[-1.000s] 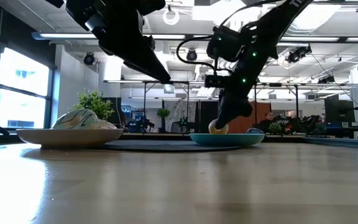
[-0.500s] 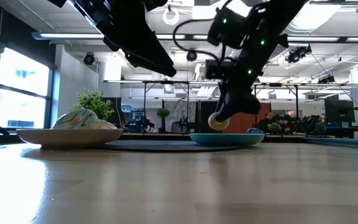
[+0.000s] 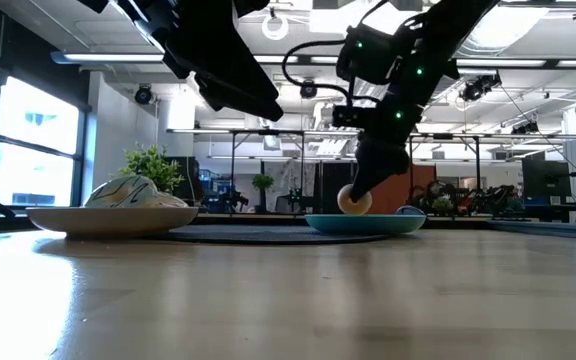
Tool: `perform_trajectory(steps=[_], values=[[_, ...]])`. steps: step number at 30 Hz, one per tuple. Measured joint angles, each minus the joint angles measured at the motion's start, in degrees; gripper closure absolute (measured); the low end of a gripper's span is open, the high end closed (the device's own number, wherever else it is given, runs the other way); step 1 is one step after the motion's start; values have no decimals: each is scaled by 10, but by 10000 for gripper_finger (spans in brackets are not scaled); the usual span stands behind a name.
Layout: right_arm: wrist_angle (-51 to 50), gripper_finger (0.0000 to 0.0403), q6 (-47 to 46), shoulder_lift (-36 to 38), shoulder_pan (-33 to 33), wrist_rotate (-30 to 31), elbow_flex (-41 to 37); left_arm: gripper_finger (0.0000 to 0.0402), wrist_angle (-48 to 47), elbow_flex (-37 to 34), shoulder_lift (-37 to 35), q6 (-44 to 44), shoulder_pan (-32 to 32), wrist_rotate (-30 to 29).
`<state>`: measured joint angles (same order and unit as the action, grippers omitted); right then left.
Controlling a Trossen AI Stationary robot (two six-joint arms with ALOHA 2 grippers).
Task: Pick & Place donuts
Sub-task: Put the small yellow donut on the green plate, then return to Home Position
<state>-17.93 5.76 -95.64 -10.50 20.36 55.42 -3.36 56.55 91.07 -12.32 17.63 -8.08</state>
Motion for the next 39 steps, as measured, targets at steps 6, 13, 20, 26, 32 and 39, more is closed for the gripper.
perform_trajectory(steps=[6,13,20,26,32,39], values=[[2,269,5,-5,15,7,0,228,0,0,0,0,0,0],[2,270,8,-16,24,-28,0,228,-1,0,0,0,0,0],[3,270,33,5,43,-25,0,228,-2,0,0,16,0,-2],[-14,270,33,89,65,-18,0,228,-35,4,-12,24,0,-52],[-74,270,2,255,96,-60,0,228,-245,52,-113,-28,-13,-108],[-105,270,-27,440,133,-108,0,228,-334,57,-306,-31,-27,-157]])
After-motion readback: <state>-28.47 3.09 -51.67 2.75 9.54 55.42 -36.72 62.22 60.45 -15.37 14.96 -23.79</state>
